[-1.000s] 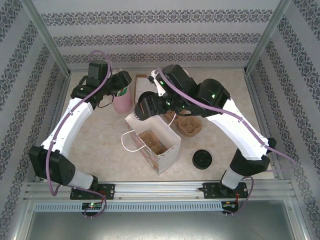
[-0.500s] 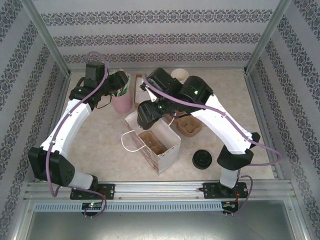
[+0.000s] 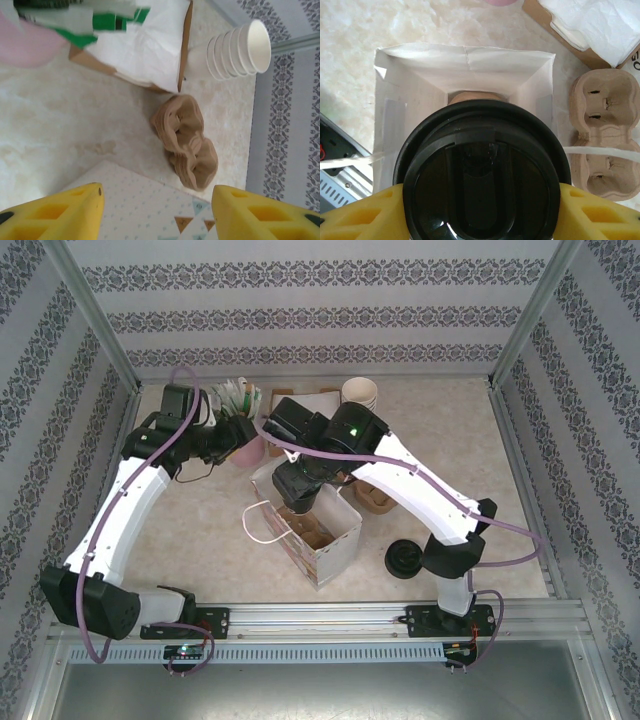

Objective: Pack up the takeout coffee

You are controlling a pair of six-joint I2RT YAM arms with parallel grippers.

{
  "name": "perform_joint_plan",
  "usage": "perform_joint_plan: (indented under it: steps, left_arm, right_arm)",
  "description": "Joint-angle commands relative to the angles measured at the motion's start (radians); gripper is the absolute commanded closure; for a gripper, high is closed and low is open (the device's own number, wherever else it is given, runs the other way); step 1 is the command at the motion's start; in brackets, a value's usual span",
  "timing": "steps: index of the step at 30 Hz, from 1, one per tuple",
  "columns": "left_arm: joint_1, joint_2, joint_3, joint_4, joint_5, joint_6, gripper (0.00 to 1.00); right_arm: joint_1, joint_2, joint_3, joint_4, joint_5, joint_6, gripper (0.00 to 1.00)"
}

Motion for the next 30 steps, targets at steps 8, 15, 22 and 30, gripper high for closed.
perform_joint_plan:
  steps: [8, 15, 22, 30]
  left_arm:
    - [0.006, -0.1, 0.0, -0.071, 0.106, -0.014, 0.41]
    - [0.005, -0.144, -0.019, -0.108, 0.118, 0.006, 0.42]
    - [0.005, -0.17, -0.025, -0.126, 0.156, 0.021, 0.42]
    - [0.005, -0.186, -0.033, -0.156, 0.167, 0.026, 0.42]
  right_arm:
    - [0.006, 0.08, 0.02, 0.028, 0.041, -0.023, 0.44]
    - [0.023, 0.066, -0.048, 0.054, 0.064, -0.008, 0.44]
    - [0.022, 0.095, -0.028, 0.098, 0.07, -0.023, 0.43]
    - [0.008, 0.083, -0.102, 0.134, 0.106, -0.021, 0.43]
